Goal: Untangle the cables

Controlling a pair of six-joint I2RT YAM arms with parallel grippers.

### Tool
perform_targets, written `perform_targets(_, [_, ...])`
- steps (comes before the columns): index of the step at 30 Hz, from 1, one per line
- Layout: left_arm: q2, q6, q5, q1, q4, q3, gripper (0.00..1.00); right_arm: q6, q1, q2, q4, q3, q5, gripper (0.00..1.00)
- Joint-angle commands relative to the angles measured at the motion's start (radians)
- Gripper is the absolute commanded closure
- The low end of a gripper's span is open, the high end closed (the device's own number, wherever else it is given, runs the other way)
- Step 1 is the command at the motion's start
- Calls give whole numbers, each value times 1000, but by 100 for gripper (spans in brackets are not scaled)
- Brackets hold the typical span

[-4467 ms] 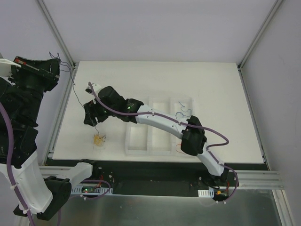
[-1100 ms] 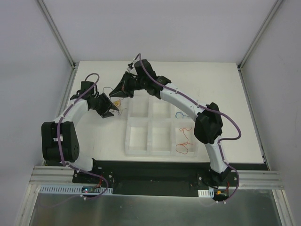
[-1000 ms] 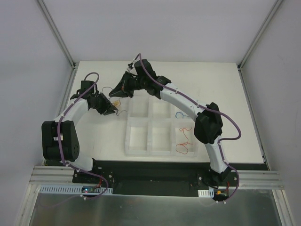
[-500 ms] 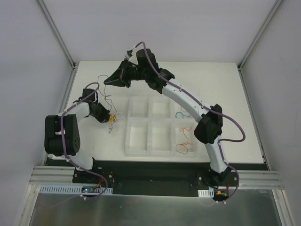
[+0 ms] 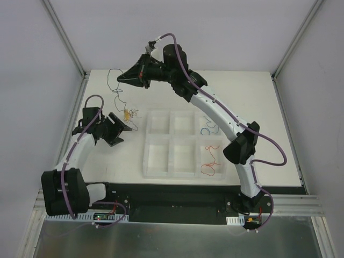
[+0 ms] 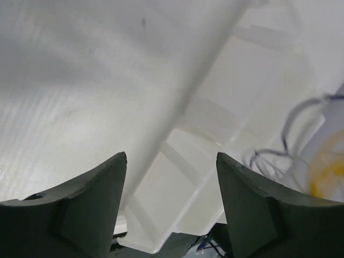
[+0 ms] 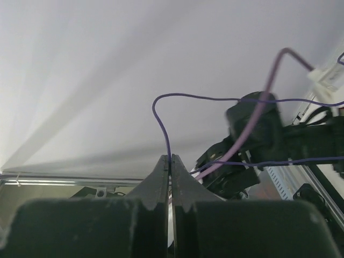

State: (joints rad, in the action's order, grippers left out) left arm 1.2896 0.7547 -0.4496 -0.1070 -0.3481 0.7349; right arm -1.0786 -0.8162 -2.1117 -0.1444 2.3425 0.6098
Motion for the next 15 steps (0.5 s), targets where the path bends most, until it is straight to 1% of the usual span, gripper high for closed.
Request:
perform_targets(1, [-163,21,-8,-13,-35,-19,30,-6,18,19,20,-18,2,100])
perform_targets(4, [-223,52,29,-14,-109,-32,30,5,25,16,22,-58,13,100])
perform_targets(6, [-277,93,66,-14,-162,-52,31,17,23,22,20,-106,22,100])
perform_targets(10, [-381,147,88,-14,-163,-80,32,22,25,48,42,-196,38,100])
perform_targets(12, [-389,127,86,-16,-160,-59,33,23,23,67,55,-239,38,100])
perform_targets(15, [-360,31,60,-14,-118,-20,30,5,23,84,95,-293,38,100])
